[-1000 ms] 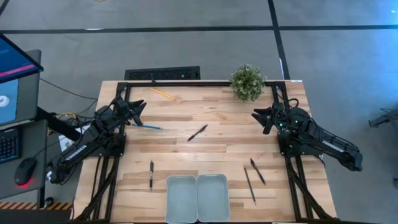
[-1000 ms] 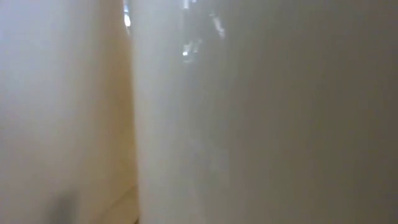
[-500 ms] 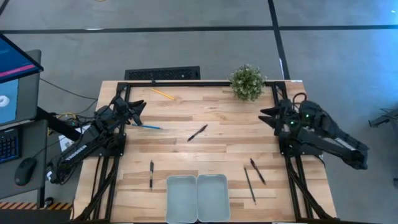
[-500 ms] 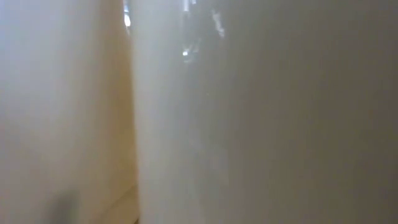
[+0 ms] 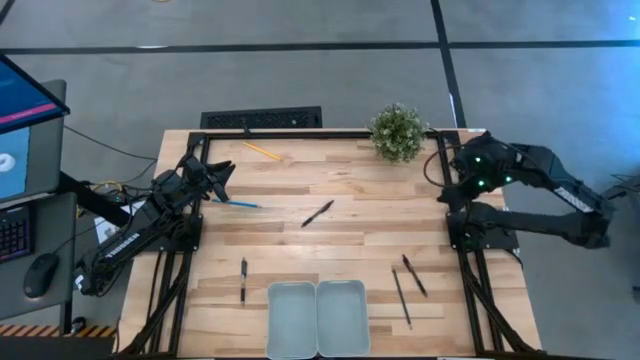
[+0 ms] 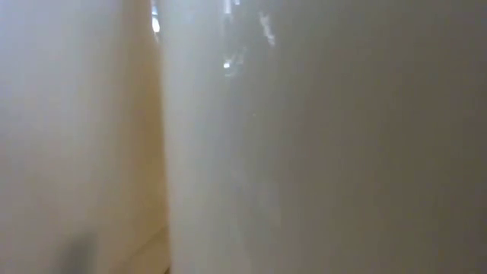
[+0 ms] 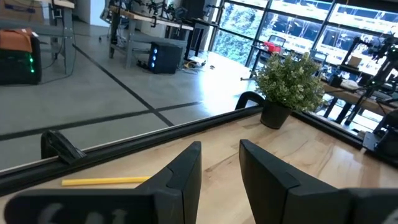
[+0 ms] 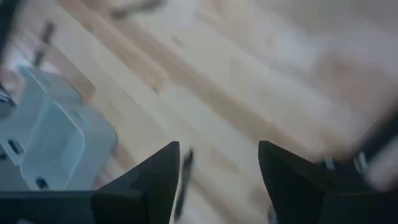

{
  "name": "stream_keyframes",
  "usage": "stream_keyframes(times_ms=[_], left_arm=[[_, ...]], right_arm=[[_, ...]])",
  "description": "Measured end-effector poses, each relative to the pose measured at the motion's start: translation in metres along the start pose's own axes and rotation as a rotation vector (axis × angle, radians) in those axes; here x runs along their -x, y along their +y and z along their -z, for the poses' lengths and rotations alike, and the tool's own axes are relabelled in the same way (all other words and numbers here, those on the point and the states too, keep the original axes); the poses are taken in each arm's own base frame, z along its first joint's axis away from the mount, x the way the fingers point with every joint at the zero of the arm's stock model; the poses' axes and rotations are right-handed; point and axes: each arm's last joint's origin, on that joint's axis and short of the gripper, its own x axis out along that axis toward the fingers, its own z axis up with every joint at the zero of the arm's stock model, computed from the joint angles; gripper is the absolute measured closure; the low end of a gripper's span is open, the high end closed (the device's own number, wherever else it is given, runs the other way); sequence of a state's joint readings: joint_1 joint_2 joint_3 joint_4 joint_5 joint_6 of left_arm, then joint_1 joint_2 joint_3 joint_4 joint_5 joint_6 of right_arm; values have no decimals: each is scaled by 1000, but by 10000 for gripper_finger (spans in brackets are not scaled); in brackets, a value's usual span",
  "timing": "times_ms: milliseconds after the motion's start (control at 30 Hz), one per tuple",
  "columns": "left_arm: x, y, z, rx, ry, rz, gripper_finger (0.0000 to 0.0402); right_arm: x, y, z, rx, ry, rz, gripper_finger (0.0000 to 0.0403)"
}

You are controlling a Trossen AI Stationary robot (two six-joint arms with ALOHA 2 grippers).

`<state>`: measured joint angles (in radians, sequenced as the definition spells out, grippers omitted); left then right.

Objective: Sort pens & pencils
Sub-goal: Put the right black pen into the right gray bin

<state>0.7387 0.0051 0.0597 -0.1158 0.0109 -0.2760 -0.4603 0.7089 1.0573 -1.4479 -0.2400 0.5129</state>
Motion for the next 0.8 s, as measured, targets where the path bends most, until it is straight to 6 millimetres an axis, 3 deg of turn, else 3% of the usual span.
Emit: stream_keyframes(times_ms=[167, 333, 533, 800], left_arm=[[0, 0, 0, 10, 1, 3, 303], [0, 0, 0, 46, 3, 6, 303], [0, 0, 0, 48, 5, 5, 303], [0, 0, 0, 47, 6, 5, 303]], right_arm=[[-5, 15, -4, -84, 214, 5, 163], [-12, 31, 5, -79, 339, 9, 163], [-23, 58, 18, -48, 246, 82, 163], [-44, 86, 54, -57, 137, 203, 163]])
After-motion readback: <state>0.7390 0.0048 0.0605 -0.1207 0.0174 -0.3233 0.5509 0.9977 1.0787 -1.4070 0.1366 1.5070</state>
